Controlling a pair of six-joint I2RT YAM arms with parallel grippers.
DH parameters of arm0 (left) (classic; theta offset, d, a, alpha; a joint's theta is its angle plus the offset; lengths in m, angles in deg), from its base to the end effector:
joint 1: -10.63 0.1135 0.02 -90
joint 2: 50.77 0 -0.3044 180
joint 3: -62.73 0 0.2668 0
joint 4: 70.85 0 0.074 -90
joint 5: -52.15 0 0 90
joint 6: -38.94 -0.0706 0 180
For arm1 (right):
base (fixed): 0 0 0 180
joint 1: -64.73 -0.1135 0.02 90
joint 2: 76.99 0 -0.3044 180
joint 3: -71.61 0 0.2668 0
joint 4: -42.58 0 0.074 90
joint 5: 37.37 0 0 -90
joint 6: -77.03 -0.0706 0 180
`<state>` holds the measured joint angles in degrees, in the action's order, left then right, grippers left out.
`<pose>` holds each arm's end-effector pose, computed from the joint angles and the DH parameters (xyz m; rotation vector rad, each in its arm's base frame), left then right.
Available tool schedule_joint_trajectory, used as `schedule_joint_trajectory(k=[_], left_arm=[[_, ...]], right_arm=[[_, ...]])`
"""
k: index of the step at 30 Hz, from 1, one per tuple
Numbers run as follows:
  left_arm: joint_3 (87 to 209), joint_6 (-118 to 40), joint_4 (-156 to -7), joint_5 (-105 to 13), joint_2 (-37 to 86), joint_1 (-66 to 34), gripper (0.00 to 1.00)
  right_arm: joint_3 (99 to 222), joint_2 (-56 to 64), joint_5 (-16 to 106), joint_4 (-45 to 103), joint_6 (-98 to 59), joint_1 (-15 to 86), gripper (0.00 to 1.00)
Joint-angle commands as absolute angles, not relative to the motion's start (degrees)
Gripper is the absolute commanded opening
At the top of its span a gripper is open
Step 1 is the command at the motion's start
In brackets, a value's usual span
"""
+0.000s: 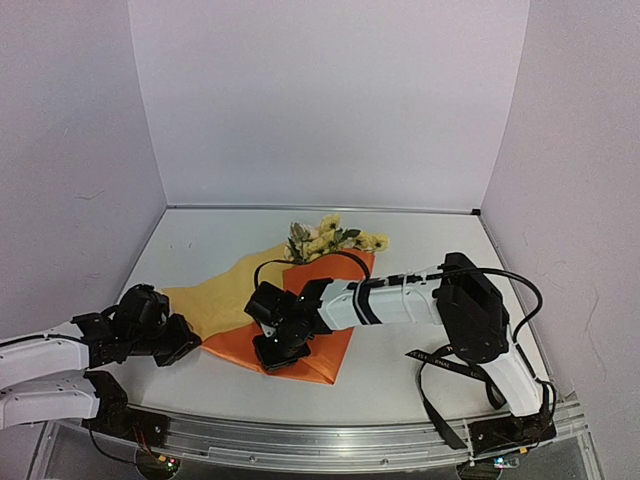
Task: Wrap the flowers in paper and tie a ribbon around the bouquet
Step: Fold the 2/3-folded wrapping paper at the center of the board.
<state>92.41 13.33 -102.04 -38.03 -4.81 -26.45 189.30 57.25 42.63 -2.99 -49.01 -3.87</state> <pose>0.1293 -0.0980 0.1510 -0.6042 2.4939 -0.7757 0.1912 0.5214 0.1287 -0.8711 2.7587 0.7229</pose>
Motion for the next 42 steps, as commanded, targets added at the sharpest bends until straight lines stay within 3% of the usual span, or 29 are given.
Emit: schedule_joint_trajectory(k=[1,13,27,37,42], left_arm=[[97.74,7.62,-101.42,-40.56,-7.28,-26.46,0.0],[105.48,-3.77,-89.59,-54.75,-0.01,-27.05,0.0],[106.31,-6.84,-89.56,-54.06,1.59,-27.08,0.0],[110.96,-12.59,-84.33,-60.64,9.2,-28.63,0.0],[115.6,-15.29,-84.12,-60.52,15.78,-32.92,0.0]], right_arm=[[188.93,59.05,44.67,-4.95,-49.98,-3.99,0.08],[192.6,59.85,46.39,-11.19,-49.8,-4.06,0.14],[192.82,47.07,35.51,-12.41,-40.12,-2.95,0.3],[168.32,26.72,45.33,-11.8,-44.54,3.37,0.34],[158.12,24.69,43.73,-4.38,-50.85,9.48,0.37]])
